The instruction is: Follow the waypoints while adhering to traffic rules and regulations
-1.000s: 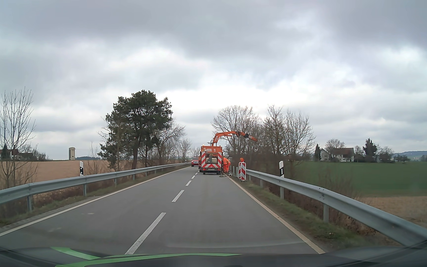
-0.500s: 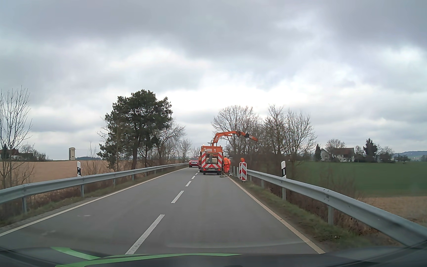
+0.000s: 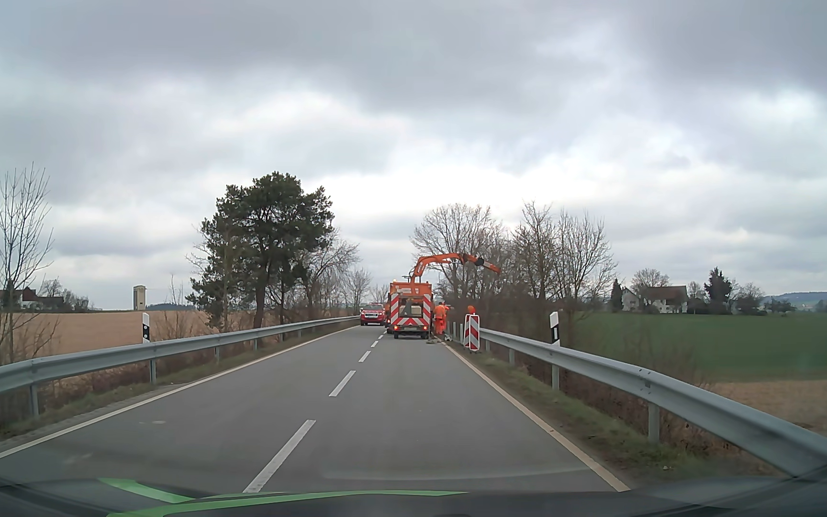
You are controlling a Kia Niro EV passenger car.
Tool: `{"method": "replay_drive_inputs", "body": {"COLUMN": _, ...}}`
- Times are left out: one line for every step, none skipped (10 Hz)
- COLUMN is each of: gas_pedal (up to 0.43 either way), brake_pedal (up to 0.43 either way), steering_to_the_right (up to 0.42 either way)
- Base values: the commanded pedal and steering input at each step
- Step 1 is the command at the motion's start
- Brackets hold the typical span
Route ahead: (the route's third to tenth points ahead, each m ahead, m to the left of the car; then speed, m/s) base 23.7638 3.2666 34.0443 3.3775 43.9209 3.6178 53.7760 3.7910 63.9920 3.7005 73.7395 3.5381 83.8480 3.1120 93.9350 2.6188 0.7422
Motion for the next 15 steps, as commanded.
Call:
{"method": "replay_drive_inputs", "body": {"gas_pedal": 0.0, "brake_pedal": 0.061, "steering_to_the_right": -0.013}}
{"method": "replay_drive_inputs", "body": {"gas_pedal": 0.0, "brake_pedal": 0.061, "steering_to_the_right": -0.012}}
{"method": "replay_drive_inputs", "body": {"gas_pedal": 0.0, "brake_pedal": 0.061, "steering_to_the_right": -0.013}}
{"method": "replay_drive_inputs", "body": {"gas_pedal": 0.0, "brake_pedal": 0.061, "steering_to_the_right": -0.013}}
{"method": "replay_drive_inputs", "body": {"gas_pedal": 0.0, "brake_pedal": 0.061, "steering_to_the_right": -0.013}}
{"method": "replay_drive_inputs", "body": {"gas_pedal": 0.0, "brake_pedal": 0.061, "steering_to_the_right": -0.013}}
{"method": "replay_drive_inputs", "body": {"gas_pedal": 0.0, "brake_pedal": 0.061, "steering_to_the_right": -0.013}}
{"method": "replay_drive_inputs", "body": {"gas_pedal": 0.0, "brake_pedal": 0.055, "steering_to_the_right": -0.013}}
{"method": "replay_drive_inputs", "body": {"gas_pedal": 0.0, "brake_pedal": 0.061, "steering_to_the_right": -0.013}}
{"method": "replay_drive_inputs", "body": {"gas_pedal": 0.0, "brake_pedal": 0.061, "steering_to_the_right": -0.013}}
{"method": "replay_drive_inputs", "body": {"gas_pedal": 0.0, "brake_pedal": 0.061, "steering_to_the_right": -0.013}}
{"method": "replay_drive_inputs", "body": {"gas_pedal": 0.0, "brake_pedal": 0.061, "steering_to_the_right": -0.013}}
{"method": "replay_drive_inputs", "body": {"gas_pedal": 0.0, "brake_pedal": 0.061, "steering_to_the_right": -0.013}}
{"method": "replay_drive_inputs", "body": {"gas_pedal": 0.0, "brake_pedal": 0.061, "steering_to_the_right": -0.013}}
{"method": "replay_drive_inputs", "body": {"gas_pedal": 0.0, "brake_pedal": 0.049, "steering_to_the_right": -0.013}}
